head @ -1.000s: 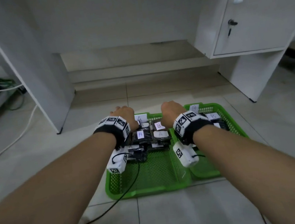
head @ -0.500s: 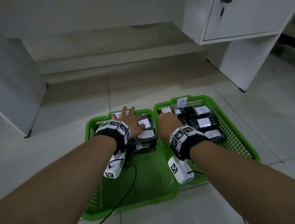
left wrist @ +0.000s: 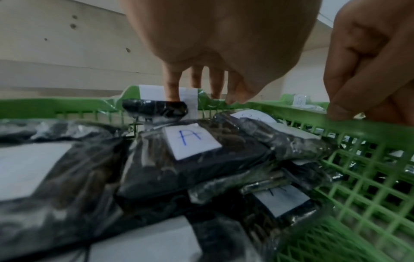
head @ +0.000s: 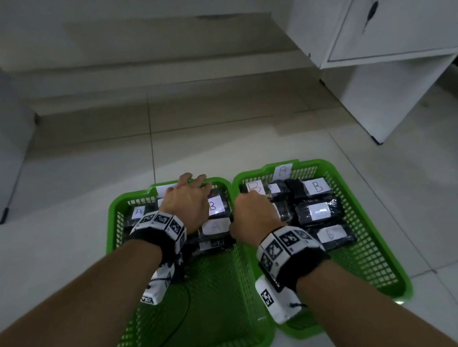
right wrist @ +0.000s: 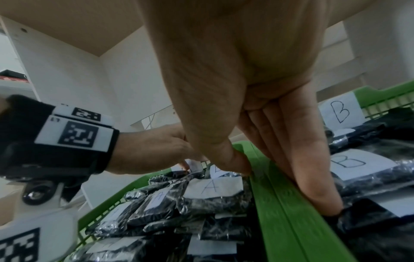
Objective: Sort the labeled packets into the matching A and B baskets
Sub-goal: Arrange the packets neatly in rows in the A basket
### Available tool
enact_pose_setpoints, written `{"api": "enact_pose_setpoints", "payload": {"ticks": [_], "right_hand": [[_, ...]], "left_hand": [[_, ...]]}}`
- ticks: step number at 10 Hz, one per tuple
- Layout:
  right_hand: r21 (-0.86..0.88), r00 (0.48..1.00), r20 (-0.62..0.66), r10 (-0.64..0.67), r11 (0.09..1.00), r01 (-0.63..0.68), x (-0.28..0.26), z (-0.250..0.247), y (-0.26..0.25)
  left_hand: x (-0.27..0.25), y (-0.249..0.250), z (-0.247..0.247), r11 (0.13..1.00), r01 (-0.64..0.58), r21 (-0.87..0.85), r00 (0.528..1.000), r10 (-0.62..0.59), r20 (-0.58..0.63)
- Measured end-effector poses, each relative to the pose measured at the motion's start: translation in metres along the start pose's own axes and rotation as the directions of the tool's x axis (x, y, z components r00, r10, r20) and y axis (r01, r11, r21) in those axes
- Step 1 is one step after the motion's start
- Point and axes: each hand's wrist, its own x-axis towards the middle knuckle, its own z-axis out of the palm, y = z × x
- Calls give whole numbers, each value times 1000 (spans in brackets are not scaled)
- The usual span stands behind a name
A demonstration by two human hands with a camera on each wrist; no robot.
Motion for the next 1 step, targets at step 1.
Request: {"api": "enact_pose_setpoints", "payload": {"ticks": [1], "right_hand": [[-16,1000,20,22,1000,-22,-2,-13,0]], "left_hand": [[-5,2,-12,998,31,-63,999,-30,11]]}}
